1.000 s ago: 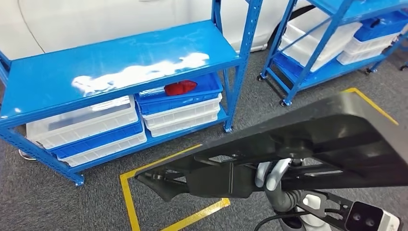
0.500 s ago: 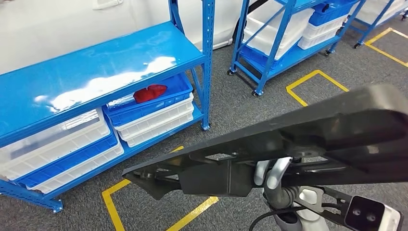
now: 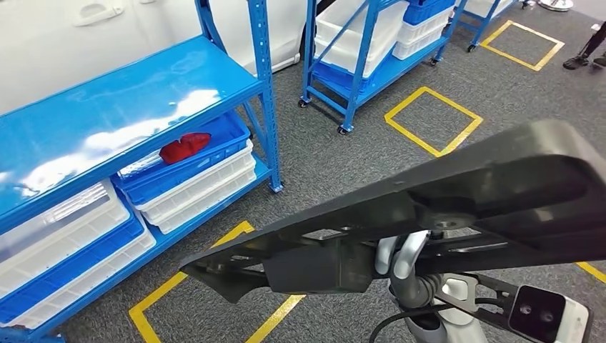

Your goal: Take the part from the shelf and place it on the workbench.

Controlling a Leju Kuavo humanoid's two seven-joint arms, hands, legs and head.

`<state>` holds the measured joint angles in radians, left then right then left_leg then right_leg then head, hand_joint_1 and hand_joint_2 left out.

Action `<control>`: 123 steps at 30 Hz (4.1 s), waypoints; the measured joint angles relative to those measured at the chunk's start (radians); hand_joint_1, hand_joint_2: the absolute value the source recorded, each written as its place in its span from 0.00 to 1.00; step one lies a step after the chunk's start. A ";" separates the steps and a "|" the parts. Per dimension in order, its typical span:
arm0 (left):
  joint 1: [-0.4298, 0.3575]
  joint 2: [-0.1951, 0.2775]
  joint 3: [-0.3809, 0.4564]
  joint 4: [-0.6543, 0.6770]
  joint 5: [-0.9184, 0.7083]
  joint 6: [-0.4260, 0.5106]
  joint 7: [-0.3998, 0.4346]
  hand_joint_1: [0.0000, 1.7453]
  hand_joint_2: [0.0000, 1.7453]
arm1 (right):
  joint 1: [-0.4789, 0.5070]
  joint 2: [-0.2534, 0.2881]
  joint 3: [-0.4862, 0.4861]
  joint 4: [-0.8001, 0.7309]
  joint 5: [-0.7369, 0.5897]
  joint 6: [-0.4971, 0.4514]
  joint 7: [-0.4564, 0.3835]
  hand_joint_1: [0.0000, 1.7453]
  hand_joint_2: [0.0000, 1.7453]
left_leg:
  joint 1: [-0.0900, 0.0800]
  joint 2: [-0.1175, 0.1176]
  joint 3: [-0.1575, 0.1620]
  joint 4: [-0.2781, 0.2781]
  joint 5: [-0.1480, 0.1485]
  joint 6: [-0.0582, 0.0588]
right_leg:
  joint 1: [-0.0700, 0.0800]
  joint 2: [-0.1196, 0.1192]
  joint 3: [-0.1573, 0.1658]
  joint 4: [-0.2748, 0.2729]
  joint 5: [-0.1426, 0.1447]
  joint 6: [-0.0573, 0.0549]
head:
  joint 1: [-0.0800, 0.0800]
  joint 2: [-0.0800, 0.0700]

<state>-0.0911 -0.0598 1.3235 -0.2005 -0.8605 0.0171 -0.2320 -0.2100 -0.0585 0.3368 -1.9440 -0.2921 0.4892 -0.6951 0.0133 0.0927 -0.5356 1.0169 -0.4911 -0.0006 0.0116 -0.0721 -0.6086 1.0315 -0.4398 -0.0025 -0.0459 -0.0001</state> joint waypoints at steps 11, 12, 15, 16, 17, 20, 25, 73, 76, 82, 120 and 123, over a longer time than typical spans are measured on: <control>0.005 0.028 0.017 -0.004 0.011 0.003 -0.003 0.00 0.00 | 0.024 0.002 -0.055 -0.041 -0.065 0.002 -0.002 1.00 1.00 | 0.003 -0.089 -0.113 0.238 -0.086 -0.029 | -0.007 0.134 0.015 -0.025 0.010 -0.036 | 0.000 0.000; 0.005 0.031 0.017 -0.005 0.010 0.001 -0.003 0.00 0.00 | 0.025 0.003 -0.060 -0.047 -0.068 0.003 -0.002 1.00 1.00 | 0.004 -0.103 -0.087 0.170 -0.042 -0.027 | -0.007 0.148 0.017 -0.022 0.008 -0.034 | 0.000 0.000; 0.005 0.040 0.016 -0.008 0.007 -0.006 -0.002 0.00 0.00 | 0.033 0.008 -0.074 -0.066 -0.069 0.007 -0.002 1.00 1.00 | 0.008 -0.166 -0.025 0.015 0.020 -0.019 | -0.007 0.185 0.010 -0.009 0.004 -0.022 | 0.000 0.000; 0.004 0.041 0.016 -0.008 0.005 -0.008 -0.001 0.00 0.00 | 0.037 0.010 -0.078 -0.073 -0.064 0.008 -0.002 1.00 1.00 | 0.007 -0.170 -0.021 0.006 0.017 -0.015 | -0.008 0.196 0.006 -0.008 0.005 -0.016 | 0.000 0.000; 0.002 0.042 0.016 -0.008 0.003 -0.011 -0.001 0.00 0.00 | 0.043 0.012 -0.084 -0.080 -0.054 0.009 -0.002 1.00 1.00 | 0.007 -0.161 -0.019 0.002 0.018 -0.010 | -0.010 0.207 0.002 -0.009 0.007 -0.009 | 0.000 0.000; -0.003 0.043 0.016 -0.009 -0.002 -0.025 0.000 0.00 0.00 | 0.060 0.016 -0.098 -0.111 -0.015 0.009 -0.001 1.00 1.00 | 0.011 -0.124 -0.013 -0.010 0.024 0.009 | -0.007 0.159 -0.021 0.033 -0.019 0.007 | 0.000 0.000; 0.003 0.041 0.016 -0.009 0.000 -0.036 -0.008 0.00 0.00 | 0.099 0.024 -0.105 -0.144 0.023 0.004 0.002 1.00 1.00 | 0.007 -0.053 -0.008 -0.011 0.017 0.016 | -0.020 0.079 -0.146 0.272 -0.108 0.023 | 0.000 0.000; -0.008 -0.015 0.011 -0.007 -0.006 -0.025 0.030 0.00 0.00 | 0.023 0.090 -0.059 -0.115 0.069 -0.113 0.046 1.00 1.00 | 0.007 -0.101 -0.094 0.170 -0.039 -0.028 | -0.009 0.150 0.014 -0.023 0.004 -0.030 | 0.000 0.000; -0.008 -0.015 0.011 -0.007 -0.008 -0.025 0.030 0.00 0.00 | 0.008 0.092 -0.059 -0.110 0.069 -0.113 0.048 1.00 1.00 | 0.012 -0.168 -0.035 0.019 0.023 -0.024 | -0.011 0.188 0.007 -0.009 -0.003 -0.016 | 0.000 0.000; -0.015 -0.018 0.011 -0.007 -0.009 -0.025 0.030 0.00 0.00 | -0.004 0.093 -0.058 -0.105 0.065 -0.117 0.053 1.00 1.00 | 0.009 -0.113 -0.019 -0.011 0.028 0.012 | -0.014 0.132 -0.043 0.073 -0.048 0.018 | 0.000 0.000; -0.007 -0.031 0.025 -0.007 0.005 -0.021 0.030 0.00 0.00 | -0.016 0.083 -0.047 -0.092 0.031 -0.186 0.067 1.00 1.00 | 0.001 -0.031 -0.031 0.009 0.013 0.012 | -0.011 0.048 -0.067 0.141 -0.056 0.012 | 0.000 0.000; -0.008 -0.037 0.025 -0.007 0.002 -0.013 0.041 0.00 0.00 | -0.017 0.084 -0.054 -0.091 0.024 -0.181 0.068 1.00 1.00 | -0.005 -0.004 -0.022 0.009 0.005 0.001 | 0.008 0.001 0.007 0.002 -0.021 -0.006 | 0.001 0.000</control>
<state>-0.0987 -0.0967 1.3481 -0.2079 -0.8586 0.0040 -0.1905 -0.2273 0.0254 0.2831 -2.0347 -0.2680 0.3081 -0.6267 0.0085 0.0891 -0.5573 1.0256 -0.4861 -0.0001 0.0195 -0.0714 -0.6020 1.0339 -0.4612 -0.0086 -0.0453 -0.0002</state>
